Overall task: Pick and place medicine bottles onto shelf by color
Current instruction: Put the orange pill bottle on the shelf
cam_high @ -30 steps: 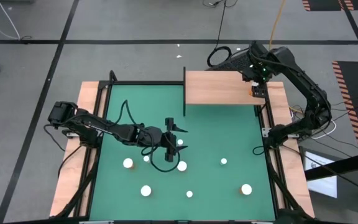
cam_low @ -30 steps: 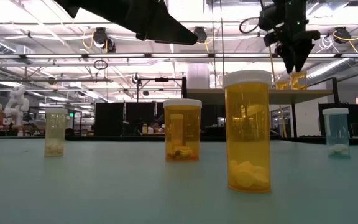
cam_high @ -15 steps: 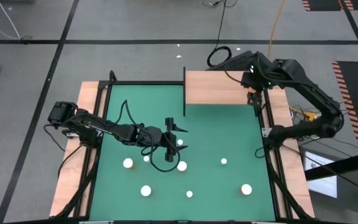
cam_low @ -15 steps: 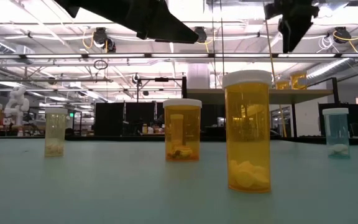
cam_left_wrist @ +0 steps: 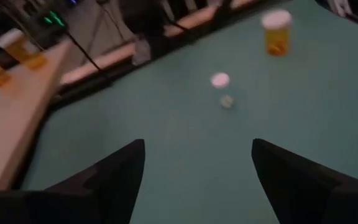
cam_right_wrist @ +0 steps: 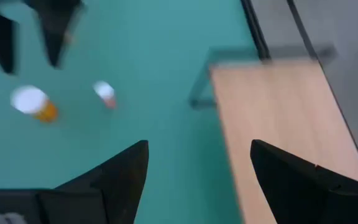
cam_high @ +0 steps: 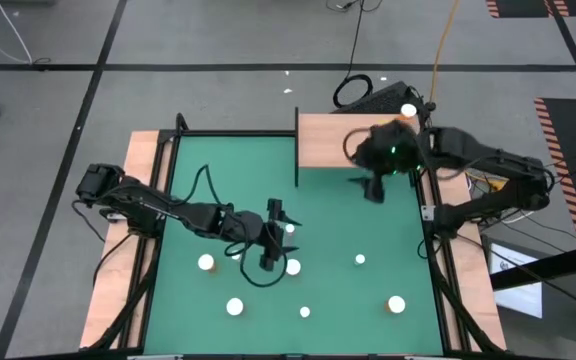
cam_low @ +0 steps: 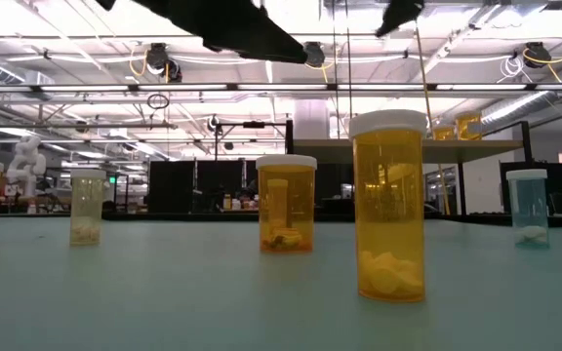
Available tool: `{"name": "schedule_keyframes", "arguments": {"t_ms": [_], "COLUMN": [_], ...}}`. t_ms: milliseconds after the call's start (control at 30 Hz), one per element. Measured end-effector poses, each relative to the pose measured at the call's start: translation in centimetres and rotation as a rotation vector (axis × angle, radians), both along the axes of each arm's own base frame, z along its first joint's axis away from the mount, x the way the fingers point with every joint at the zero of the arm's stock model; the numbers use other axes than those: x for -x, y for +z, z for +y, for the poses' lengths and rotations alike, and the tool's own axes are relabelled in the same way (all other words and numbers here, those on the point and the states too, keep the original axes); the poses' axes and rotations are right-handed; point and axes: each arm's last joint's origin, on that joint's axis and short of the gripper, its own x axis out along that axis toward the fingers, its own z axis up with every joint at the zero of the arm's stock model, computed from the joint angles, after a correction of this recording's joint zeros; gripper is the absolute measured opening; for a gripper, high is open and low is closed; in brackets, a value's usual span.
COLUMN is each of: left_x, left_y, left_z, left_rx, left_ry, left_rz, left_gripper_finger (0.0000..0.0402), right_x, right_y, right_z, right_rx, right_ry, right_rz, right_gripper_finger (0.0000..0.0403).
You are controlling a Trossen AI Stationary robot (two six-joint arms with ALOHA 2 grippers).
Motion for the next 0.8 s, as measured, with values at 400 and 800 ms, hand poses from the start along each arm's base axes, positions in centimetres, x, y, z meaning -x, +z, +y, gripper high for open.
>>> {"name": "schedule_keyframes", "arguments": {"t_ms": [400,800], "left_x": [0.9,1.2], "left_y": [1.2,1.0], "left_z": [-2.7,-3.1], "left_rx": [0.008,0.083], "left_ry": [-0.046,-0.010], "left_rz": [0.199,0.220], "left_gripper_finger": [0.0274,0.0261], "right_x": [-4.3,-3.2], "right_y": [-9.0,-14.2], "right_z": [5.6,6.6], "right_rx": [0.125,0.034], "right_ry": [0.258,0.239], "right_rz": [-0.290,-0.255], "right_gripper_finger": [0.0279,0.0279]}}
